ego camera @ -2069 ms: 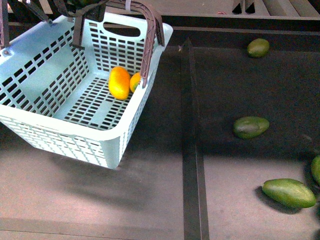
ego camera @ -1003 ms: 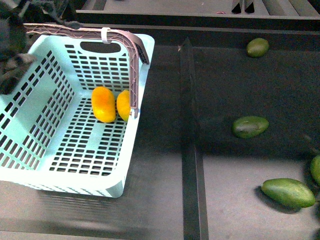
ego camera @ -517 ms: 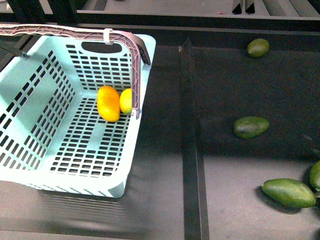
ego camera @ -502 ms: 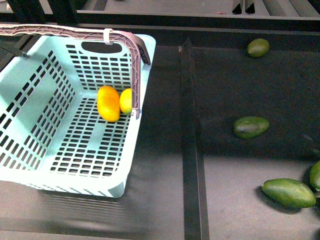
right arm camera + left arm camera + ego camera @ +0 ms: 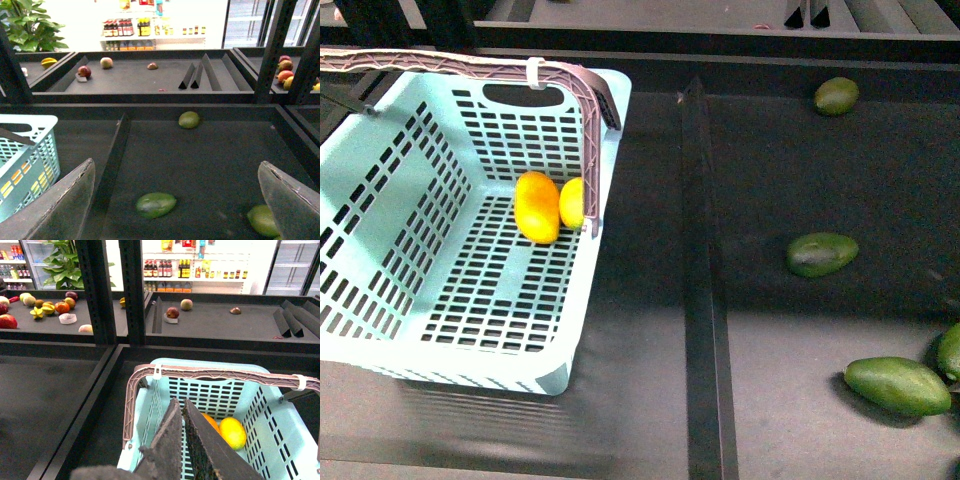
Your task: Pick lemon and mango into basket
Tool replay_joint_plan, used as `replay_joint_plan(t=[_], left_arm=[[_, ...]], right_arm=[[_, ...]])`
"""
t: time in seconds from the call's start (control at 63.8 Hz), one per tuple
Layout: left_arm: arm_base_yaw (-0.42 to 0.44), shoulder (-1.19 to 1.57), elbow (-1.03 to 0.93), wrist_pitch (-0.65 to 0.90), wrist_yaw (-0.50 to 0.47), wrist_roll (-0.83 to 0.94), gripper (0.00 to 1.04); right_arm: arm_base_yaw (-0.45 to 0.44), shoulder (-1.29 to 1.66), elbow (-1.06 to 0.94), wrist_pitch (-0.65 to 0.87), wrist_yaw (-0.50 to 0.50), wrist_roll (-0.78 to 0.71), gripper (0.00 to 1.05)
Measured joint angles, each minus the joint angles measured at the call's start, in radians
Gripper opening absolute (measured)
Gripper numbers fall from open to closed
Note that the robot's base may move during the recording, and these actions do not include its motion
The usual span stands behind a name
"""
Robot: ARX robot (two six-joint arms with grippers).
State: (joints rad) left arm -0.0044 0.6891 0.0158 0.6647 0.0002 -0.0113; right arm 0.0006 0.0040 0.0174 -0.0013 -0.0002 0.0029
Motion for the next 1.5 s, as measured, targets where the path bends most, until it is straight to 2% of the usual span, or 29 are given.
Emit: replay_joint_plan(t=[0.361, 0.956, 1.019, 1.505], left_arm=[[0.0, -0.282, -0.001, -0.259, 0.0, 0.0, 0.04], [0.0, -0.523, -0.001, -0.499, 0.0, 0.0, 0.04], [0.0, -0.659, 0.0, -0.653, 0.0, 0.0, 0.04], [0.0, -0.683, 0.0, -0.663, 0.0, 0.0, 0.04]], right_arm=[[0.0, 0.0, 0.0, 0.0, 0.0, 0.0, 0.96], [0.0, 0.0, 0.0, 0.0, 0.0, 0.0, 0.96], [0.0, 0.0, 0.0, 0.0, 0.0, 0.0, 0.96], [0.0, 0.0, 0.0, 0.0, 0.0, 0.0, 0.96]])
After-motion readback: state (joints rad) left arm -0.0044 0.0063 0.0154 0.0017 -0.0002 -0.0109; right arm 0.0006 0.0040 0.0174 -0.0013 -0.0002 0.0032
